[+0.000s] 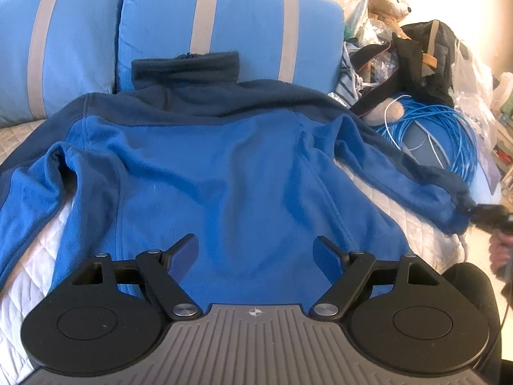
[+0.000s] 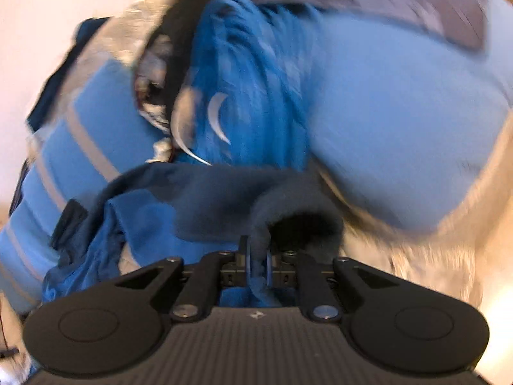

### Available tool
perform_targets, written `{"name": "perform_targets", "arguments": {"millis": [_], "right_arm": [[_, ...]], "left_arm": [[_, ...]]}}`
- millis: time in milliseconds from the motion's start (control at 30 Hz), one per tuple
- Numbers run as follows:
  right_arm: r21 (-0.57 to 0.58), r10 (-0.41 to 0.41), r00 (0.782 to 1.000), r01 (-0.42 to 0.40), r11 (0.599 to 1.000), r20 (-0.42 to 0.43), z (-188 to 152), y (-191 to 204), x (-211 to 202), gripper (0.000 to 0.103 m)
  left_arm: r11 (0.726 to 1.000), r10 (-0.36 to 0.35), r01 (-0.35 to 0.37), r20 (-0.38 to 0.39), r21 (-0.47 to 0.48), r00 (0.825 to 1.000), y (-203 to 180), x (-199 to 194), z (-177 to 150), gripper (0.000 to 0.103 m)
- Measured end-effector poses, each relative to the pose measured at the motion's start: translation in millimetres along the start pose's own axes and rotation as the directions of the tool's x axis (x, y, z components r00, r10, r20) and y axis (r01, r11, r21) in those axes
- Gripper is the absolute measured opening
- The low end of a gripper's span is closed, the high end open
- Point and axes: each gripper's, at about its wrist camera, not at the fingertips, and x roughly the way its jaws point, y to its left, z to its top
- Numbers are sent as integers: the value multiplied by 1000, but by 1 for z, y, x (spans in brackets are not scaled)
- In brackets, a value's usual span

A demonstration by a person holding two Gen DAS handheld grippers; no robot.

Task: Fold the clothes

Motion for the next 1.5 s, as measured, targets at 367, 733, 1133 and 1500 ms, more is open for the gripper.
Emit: {"name": "perform_targets", "arguments": {"millis": [367,733,1133,1500], "right_arm": [[13,-57,998,57,998,-22,-30,-24,14,40],[-355,-35,999,32,934,-1,-63,-7,-35,75],[-336,-26,990,-23,941,-139,-64,4,-7,7],[534,278,935,-122,837,-221,-71,-81,5,5]], "left_arm": [[1000,14,-14,-19,-7,1000,6,0,-7,78],[1000,12,-12,-31,-16,999,7,6,-13,78],[1000,23,-23,-32,-15,999,4,0,-15,78],[999,30,-30,-40,-10,999,5,3,-15,78]]}}
